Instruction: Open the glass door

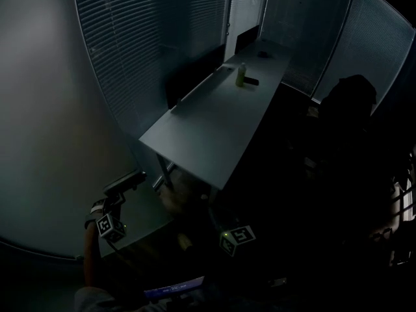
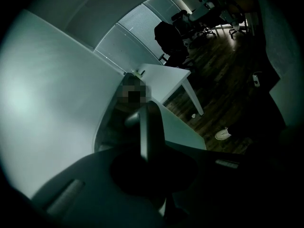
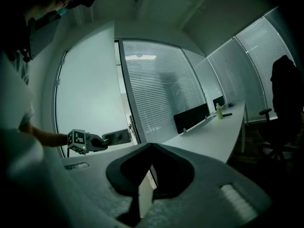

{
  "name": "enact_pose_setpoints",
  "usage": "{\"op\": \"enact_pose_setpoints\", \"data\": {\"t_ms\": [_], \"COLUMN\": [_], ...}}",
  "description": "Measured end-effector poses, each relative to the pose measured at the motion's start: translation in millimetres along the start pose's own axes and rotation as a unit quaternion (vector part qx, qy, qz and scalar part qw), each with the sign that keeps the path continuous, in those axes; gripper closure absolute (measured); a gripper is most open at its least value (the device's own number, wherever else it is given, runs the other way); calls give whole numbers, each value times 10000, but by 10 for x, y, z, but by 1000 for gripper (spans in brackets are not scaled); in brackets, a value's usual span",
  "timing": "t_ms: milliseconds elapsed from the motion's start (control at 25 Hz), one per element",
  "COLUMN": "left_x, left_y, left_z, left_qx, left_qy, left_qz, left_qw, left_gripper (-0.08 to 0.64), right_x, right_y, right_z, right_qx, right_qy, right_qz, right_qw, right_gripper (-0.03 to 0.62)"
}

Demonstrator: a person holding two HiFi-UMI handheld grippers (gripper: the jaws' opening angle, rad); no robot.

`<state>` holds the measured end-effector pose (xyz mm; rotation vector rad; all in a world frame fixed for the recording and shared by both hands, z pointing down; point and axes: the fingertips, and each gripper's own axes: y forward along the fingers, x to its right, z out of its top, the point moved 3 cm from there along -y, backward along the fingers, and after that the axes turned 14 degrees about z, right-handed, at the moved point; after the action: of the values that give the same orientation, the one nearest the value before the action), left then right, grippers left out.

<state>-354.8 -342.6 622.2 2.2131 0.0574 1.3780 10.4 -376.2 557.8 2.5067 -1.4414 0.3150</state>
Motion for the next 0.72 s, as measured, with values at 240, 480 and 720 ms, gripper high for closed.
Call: {"op": "enact_pose_setpoints", "data": {"t_ms": [240, 480, 720], "left_x": [185, 402, 536], "left_y": [-260, -572, -843], "left_z": [92, 164, 214], "left_qx": [47, 167, 386], "left_qy": [93, 170, 269], "left_qz": [-30, -149, -203], "left_qw": [9999, 9996, 9987], "left_gripper": [555, 552, 552], "right_x": [-148, -293, -443], "right_y": [-420, -778, -972], "right_z": [-62, -105, -68], "right_qx": [91, 111, 86], "right_qy": [46, 3, -78], "right_qz": [-80, -102, -63], "right_qw": [9999, 9999, 9999], "right_gripper": [591, 591, 591]}}
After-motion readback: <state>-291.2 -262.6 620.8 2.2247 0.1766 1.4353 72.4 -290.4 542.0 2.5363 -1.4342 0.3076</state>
